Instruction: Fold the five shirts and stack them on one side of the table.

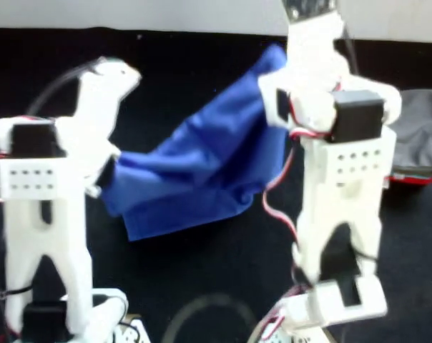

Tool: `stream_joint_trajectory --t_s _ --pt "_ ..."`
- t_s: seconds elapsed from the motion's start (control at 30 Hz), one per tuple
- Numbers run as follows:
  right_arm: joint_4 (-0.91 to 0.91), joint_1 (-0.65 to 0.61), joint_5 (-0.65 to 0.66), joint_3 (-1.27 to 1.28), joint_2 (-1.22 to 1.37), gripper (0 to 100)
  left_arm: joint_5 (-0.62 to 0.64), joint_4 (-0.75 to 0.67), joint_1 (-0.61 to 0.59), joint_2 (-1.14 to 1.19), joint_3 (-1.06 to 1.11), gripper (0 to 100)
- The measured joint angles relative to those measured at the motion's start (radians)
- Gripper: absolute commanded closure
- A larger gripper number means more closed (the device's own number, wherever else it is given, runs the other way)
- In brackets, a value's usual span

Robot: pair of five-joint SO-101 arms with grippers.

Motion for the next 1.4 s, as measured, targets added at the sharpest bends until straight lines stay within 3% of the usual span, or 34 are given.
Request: stream_joint_trajectory --t_s 0.3,0.53,0.8,1.03,1.2,1.4 --pt "-0.324 0.124 -0.011 1.002 -0.433 99.2 0.0 -0.199 0.189 -0.008 0.43 99" --pt "-0.466 0.247 0.068 1.464 -0.726 99.2 0.0 -0.23 0.334 -0.008 0.529 99" --pt "-0.486 0.308 0.078 1.583 -0.798 99.2 0.0 -0.098 0.493 -0.008 0.529 79" --pt "-0.488 0.308 0.078 1.585 -0.798 99.2 0.0 -0.035 0.534 -0.008 0.44 79" --pt "-0.488 0.311 0.078 1.585 -0.798 99.2 0.0 -0.068 0.433 -0.008 0.373 79" --pt "-0.488 0.311 0.078 1.585 -0.798 99.2 -0.133 -0.311 0.241 -0.008 0.588 79"
